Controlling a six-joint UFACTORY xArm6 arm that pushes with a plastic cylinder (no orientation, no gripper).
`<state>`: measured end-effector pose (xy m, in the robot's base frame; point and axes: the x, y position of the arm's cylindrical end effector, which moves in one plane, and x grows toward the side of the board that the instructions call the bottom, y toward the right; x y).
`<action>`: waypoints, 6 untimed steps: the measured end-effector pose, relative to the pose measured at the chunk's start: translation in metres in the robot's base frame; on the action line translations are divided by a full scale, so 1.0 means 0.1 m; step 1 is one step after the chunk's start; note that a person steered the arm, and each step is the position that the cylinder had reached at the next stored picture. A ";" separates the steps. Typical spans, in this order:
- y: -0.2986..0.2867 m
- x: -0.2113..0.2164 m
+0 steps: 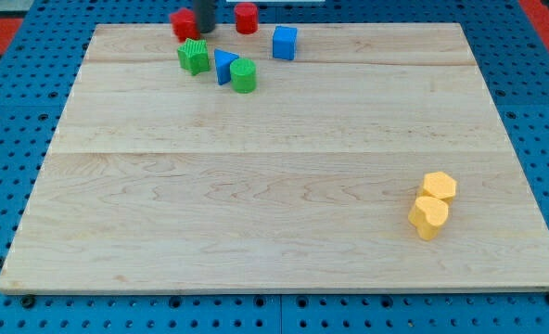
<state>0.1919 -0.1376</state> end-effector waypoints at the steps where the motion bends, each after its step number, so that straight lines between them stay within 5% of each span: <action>1: 0.13 0.00; 2: -0.37 0.05; 3: -1.26 0.60; 4: -1.30 0.76; 6: -1.66 0.00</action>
<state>0.1919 -0.3032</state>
